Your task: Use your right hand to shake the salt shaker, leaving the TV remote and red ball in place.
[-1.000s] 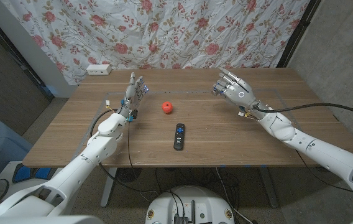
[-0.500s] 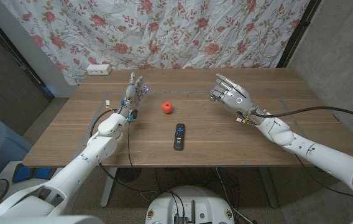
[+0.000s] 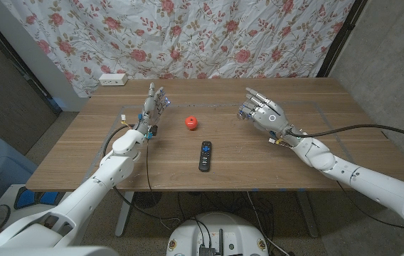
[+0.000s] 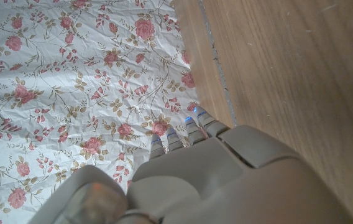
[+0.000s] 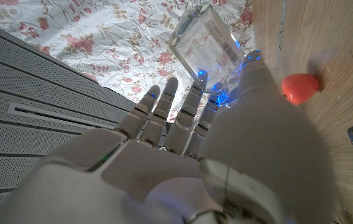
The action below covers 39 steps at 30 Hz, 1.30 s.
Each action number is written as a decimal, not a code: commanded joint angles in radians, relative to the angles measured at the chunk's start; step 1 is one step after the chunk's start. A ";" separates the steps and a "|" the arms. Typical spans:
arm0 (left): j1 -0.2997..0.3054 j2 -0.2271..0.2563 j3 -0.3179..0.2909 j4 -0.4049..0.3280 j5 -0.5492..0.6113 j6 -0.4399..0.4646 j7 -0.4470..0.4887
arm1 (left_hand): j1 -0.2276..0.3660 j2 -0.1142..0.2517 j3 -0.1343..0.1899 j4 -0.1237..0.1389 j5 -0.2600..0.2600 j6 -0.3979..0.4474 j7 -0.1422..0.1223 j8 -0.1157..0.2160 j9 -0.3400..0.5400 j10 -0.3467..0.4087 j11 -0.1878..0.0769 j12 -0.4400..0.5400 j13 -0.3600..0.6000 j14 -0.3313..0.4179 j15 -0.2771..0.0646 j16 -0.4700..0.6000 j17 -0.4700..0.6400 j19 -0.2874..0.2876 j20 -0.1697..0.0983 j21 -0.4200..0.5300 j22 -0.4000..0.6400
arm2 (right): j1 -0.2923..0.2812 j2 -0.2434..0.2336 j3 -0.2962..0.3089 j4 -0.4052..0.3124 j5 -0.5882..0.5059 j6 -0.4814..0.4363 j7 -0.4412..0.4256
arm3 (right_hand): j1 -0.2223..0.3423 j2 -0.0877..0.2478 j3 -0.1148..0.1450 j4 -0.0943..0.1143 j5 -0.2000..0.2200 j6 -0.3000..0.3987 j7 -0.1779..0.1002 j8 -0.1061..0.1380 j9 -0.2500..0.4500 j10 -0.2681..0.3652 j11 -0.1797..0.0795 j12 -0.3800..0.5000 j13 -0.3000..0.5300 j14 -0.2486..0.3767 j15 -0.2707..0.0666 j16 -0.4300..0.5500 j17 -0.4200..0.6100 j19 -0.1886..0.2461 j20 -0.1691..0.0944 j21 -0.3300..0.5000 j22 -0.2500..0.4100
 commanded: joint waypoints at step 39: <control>0.000 0.000 0.000 0.001 0.000 0.000 0.000 | 0.000 0.101 0.001 0.008 0.006 0.001 -0.007 0.005 0.006 0.001 -0.005 0.008 0.004 0.001 -0.105 0.005 0.006 0.010 -0.024 0.005 0.005 | -0.003 0.080 0.268 0.035 -0.118 -0.038 0.000 | 0.124 0.129 0.002 0.004 0.009 0.014 -0.002 0.002 -0.002 0.003 -0.013 0.010 0.012 0.010 -0.159 -0.005 0.003 0.007 -0.049 0.005 0.003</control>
